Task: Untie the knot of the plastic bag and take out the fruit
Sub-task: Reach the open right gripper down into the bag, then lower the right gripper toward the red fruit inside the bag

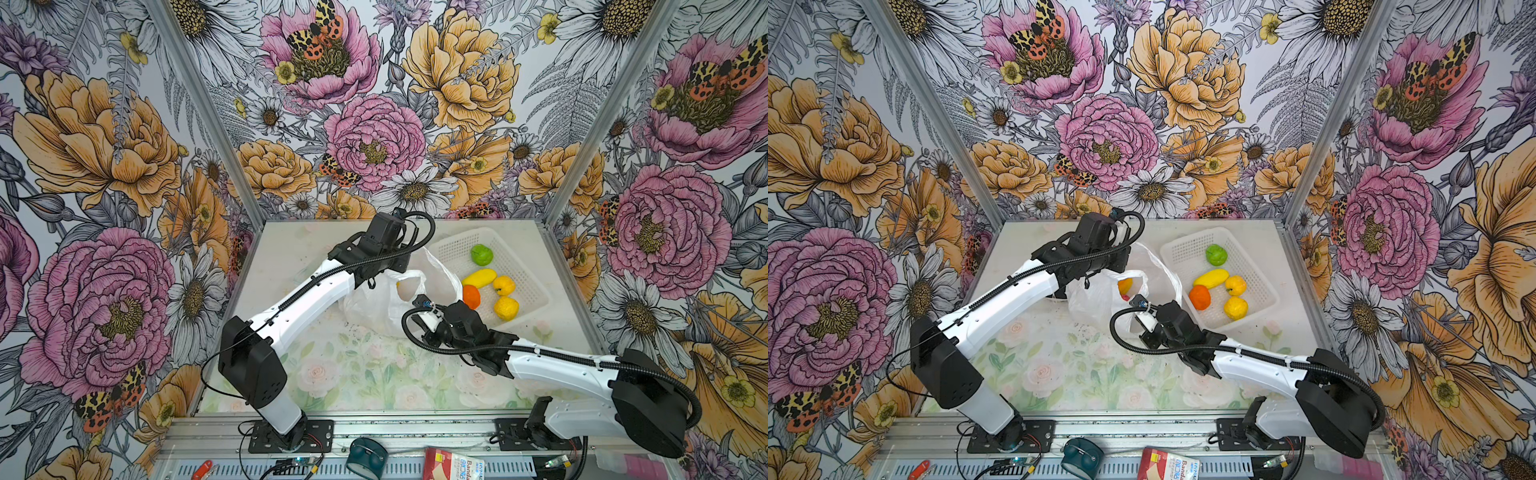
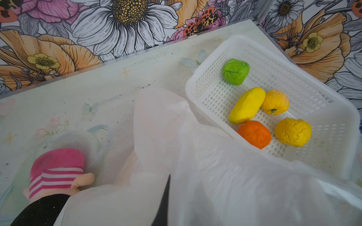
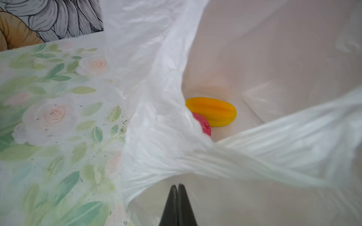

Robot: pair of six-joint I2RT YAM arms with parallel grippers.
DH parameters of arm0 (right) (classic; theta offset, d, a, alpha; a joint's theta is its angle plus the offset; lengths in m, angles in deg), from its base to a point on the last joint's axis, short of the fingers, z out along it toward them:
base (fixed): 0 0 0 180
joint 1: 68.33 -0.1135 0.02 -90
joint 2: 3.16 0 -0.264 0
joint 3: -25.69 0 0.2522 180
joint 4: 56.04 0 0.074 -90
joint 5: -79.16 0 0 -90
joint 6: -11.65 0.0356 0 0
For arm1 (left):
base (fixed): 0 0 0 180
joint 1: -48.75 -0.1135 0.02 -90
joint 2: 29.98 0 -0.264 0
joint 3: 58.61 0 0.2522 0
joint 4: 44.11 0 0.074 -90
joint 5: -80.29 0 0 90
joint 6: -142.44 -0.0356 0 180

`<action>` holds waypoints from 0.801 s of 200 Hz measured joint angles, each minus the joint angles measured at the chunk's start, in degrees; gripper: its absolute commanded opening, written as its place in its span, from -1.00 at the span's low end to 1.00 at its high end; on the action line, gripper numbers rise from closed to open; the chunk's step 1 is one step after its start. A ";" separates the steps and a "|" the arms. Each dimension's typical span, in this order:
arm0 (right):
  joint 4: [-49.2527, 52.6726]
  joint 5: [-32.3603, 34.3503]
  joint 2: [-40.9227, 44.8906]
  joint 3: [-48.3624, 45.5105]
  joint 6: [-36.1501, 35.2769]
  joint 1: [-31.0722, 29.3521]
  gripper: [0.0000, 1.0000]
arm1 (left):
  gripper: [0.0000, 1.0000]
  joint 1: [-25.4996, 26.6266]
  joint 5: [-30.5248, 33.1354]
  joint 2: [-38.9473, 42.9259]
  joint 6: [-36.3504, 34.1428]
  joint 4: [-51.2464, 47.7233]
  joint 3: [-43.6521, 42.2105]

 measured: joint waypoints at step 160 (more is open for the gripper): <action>-0.70 -9.97 -19.02 13.33 3.93 4.63 0.18 | -1.00 0.00 -1.68 0.00 0.00 -0.04 0.26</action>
